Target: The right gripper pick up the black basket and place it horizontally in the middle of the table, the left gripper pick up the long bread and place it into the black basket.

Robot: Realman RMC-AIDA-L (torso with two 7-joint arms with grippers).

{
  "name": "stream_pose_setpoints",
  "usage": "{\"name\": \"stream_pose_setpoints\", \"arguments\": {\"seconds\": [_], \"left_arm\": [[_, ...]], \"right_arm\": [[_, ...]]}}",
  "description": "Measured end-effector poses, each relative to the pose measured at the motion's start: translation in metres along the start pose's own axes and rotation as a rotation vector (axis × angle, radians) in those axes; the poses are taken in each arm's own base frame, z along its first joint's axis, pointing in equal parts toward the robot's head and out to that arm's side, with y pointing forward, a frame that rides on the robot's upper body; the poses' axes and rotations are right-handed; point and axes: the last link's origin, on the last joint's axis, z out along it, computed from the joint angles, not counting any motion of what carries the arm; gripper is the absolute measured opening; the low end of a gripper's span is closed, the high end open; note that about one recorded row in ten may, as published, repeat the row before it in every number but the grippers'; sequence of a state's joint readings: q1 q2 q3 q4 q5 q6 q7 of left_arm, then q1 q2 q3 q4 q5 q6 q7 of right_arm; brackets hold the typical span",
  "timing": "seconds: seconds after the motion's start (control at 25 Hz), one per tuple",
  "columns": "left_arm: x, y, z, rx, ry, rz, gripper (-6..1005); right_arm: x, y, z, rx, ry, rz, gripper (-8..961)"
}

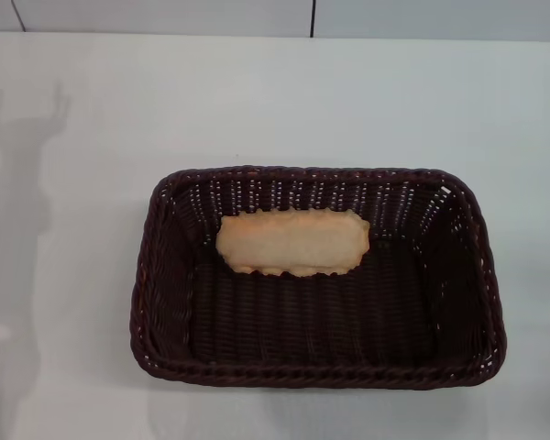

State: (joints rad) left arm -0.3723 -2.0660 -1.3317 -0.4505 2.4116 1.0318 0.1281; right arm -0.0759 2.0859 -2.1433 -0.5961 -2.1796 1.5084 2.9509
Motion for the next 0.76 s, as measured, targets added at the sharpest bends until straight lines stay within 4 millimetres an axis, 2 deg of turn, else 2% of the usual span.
{"name": "stream_pose_setpoints", "arguments": {"seconds": [0.12, 0.32, 0.76], "left_arm": [[-0.009, -0.006, -0.004, 0.007, -0.028, 0.025, 859], [-0.011, -0.011, -0.01, 0.021, -0.027, 0.037, 860], [-0.017, -0.007, -0.021, -0.013, -0.044, 0.011, 861]], "right_arm": [[0.004, -0.003, -0.002, 0.004, 0.011, -0.017, 825], [0.008, -0.004, -0.006, -0.015, 0.028, -0.041, 825], [0.015, -0.006, -0.005, -0.055, 0.053, -0.085, 824]]}}
